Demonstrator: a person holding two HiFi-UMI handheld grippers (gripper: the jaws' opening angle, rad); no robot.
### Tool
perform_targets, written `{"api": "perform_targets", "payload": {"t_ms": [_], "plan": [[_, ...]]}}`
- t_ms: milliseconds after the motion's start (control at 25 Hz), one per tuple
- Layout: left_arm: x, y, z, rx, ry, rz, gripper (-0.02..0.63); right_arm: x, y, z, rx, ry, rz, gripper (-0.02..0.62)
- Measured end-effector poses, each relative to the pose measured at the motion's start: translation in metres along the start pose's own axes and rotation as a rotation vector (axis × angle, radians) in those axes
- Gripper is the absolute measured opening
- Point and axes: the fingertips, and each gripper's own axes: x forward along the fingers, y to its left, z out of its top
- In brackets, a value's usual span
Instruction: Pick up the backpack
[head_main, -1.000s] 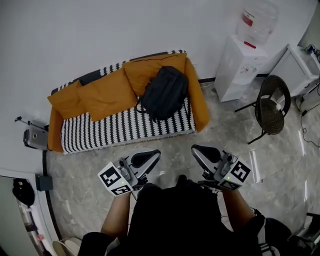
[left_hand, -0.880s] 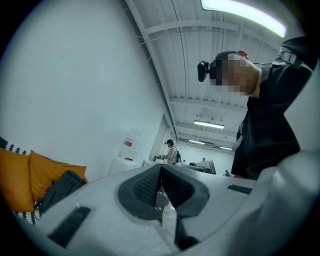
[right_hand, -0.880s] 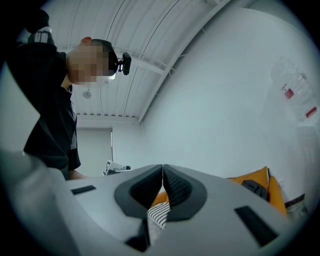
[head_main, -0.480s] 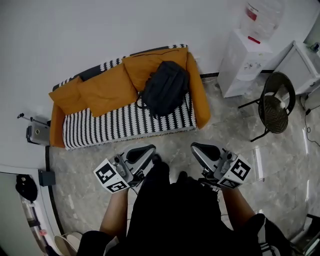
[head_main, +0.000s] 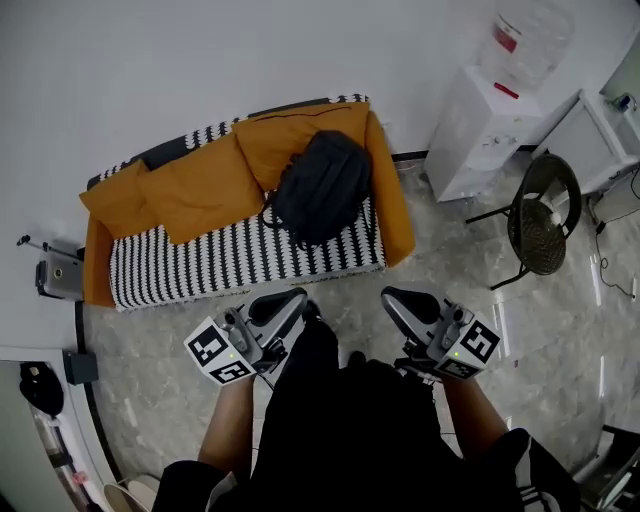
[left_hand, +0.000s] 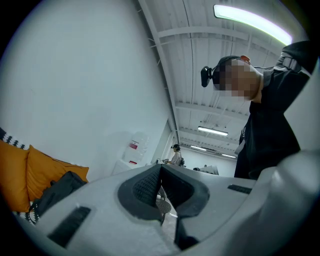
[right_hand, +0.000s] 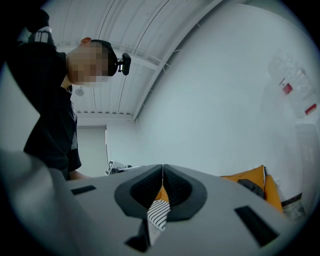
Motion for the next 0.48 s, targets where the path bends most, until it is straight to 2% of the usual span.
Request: {"api": "perform_targets", "payload": {"t_ms": [200, 480], "plan": [[0.003, 0.044, 0.017, 0.004, -0.007, -0.010, 0.023, 0.043, -0.024, -0.003, -0.010, 0.037, 0.009, 0.026], [-0.006, 0.115, 0.044, 0.041, 0.026, -0.019, 0.023, 0.118, -0.060, -0.010, -0.032, 0.089, 0.000, 0.028]]}}
